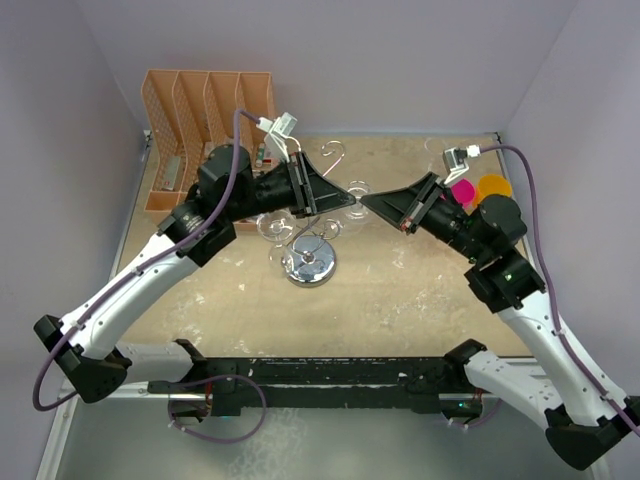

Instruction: Take the wine glass off the wine glass rack

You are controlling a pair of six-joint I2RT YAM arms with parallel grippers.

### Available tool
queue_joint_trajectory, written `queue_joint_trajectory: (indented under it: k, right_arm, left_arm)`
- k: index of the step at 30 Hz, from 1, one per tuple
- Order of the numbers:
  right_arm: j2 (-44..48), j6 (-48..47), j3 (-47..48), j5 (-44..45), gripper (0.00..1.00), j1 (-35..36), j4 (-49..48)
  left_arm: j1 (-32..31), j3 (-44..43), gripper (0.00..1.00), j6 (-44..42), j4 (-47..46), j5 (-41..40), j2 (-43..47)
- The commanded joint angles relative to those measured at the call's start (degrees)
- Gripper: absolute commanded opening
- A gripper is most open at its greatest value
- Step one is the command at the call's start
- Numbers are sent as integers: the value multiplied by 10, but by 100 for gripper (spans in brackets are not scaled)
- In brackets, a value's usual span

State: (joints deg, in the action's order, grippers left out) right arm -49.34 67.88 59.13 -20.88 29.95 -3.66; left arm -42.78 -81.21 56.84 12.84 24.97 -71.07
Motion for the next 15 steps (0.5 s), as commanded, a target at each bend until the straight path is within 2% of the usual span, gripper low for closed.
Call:
queue_joint_trajectory:
  k: [1,2,5,7,15]
  right_arm:
    - [20,-19,33,30,0,0,-9]
    - [22,-22,33,31,0,0,-8]
    - [25,-21,29,26,0,0,-10]
    - [26,-27,29,19,1,1,-13]
    - [39,-98,73,26,53,0,60]
  left_arm:
    - [-16,-1,16,19,-48,16,-8]
    - [-19,0,14,20,-51,16,-9]
    - [-24,6,2,26,-67,19,-11]
    - [-24,12,0,36,-84,26,-11]
    - [-25,37,0,82,-169,60,-2]
